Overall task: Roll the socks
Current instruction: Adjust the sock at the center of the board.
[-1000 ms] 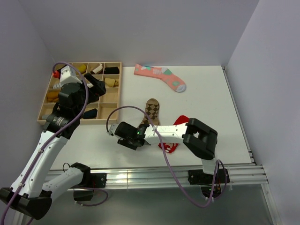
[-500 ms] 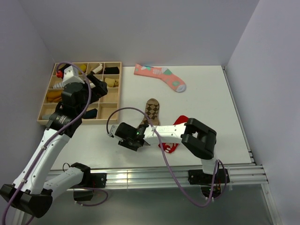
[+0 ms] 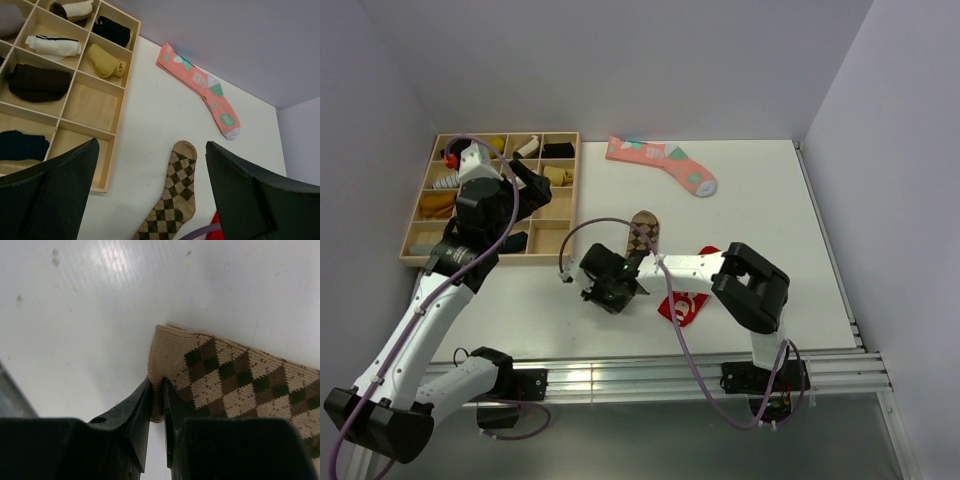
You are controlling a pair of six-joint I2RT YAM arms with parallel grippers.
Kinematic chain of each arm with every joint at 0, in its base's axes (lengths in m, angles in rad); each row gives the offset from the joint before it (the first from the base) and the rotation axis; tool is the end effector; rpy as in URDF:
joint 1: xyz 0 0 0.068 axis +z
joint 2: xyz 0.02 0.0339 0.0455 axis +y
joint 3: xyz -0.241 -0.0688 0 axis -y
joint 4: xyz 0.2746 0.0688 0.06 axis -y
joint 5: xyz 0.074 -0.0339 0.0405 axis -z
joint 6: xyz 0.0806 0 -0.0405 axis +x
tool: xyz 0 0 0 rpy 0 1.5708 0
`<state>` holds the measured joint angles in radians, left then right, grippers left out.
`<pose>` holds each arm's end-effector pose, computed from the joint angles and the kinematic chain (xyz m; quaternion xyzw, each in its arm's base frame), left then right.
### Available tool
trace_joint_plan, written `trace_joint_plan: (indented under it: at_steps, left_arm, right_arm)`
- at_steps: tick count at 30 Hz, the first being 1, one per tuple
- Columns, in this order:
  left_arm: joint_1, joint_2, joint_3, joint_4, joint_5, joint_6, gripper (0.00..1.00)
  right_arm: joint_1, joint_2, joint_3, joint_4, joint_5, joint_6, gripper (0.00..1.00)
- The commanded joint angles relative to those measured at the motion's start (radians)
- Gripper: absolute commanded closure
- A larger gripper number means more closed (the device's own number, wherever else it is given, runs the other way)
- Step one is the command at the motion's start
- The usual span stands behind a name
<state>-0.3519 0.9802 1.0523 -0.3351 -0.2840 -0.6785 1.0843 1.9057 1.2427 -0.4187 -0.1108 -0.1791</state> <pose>0.2908 -0.0827 0.3539 -0.2127 0.7613 -0.1989 0.5793 0.1908 0.3798 0.0833 -0.5829 0.7739 0.1540 0.1939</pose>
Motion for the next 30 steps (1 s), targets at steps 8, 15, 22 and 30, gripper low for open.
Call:
trace_joint_plan:
  at_steps: [8,15,22,30]
  left_arm:
    - [0.005,-0.127,-0.344,0.326,0.101,-0.11,0.16]
    - [-0.068,-0.17,-0.547,0.605,0.164,-0.075,0.38]
    - [-0.197,-0.052,-0.65,0.835,0.241,-0.003,0.59]
    - [-0.271,0.095,-0.738,1.119,0.376,0.066,0.69]
  right_arm:
    - [-0.265,-0.028,0.041,-0.279,-0.588,-0.219,0.82]
    - [-0.369,0.059,0.145,-0.529,-0.8,-0.419,0.83]
    - [-0.425,0.141,0.182,-0.637,-0.86,-0.45,0.83]
    - [-0.517,0.24,0.212,-0.709,-0.92,-0.428,0.87]
